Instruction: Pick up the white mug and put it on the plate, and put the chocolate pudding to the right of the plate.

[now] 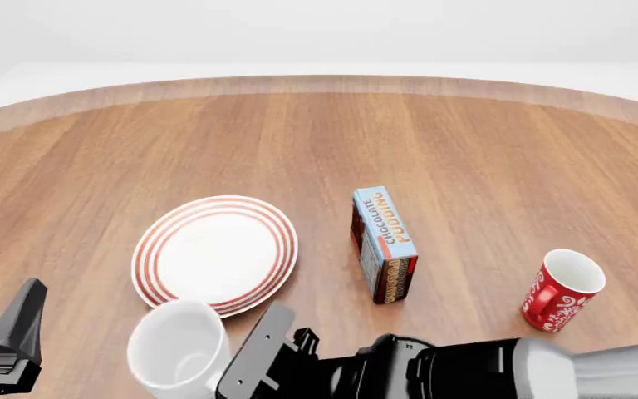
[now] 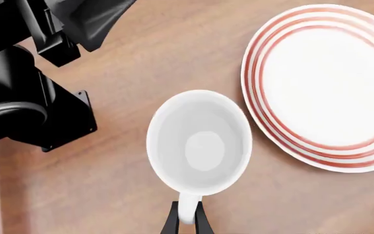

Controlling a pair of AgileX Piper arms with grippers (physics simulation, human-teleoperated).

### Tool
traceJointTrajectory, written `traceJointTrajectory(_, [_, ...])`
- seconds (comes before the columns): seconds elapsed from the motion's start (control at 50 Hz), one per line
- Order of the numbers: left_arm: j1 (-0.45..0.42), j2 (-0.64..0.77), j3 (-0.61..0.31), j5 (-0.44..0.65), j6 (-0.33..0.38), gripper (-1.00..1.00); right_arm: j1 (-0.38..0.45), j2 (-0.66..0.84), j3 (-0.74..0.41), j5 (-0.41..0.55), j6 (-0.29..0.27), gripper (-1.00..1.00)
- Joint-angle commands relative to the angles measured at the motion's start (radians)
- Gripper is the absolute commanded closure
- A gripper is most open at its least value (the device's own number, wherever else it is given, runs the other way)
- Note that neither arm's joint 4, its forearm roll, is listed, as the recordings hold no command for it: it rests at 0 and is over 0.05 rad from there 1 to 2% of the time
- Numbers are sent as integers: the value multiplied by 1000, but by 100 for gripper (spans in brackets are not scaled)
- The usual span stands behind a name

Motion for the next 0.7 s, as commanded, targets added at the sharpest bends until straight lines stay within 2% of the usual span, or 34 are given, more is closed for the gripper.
traceJointTrajectory(0.02, [0, 0, 0, 0, 0, -100, -23, -45, 7, 0, -17, 100])
traceJointTrajectory(0.32, [0, 0, 0, 0, 0, -100, -63, -83, 28, -25, -16, 100])
traceJointTrajectory(0.7, [0, 0, 0, 0, 0, -100, -130, -159, 43, -22, -40, 100])
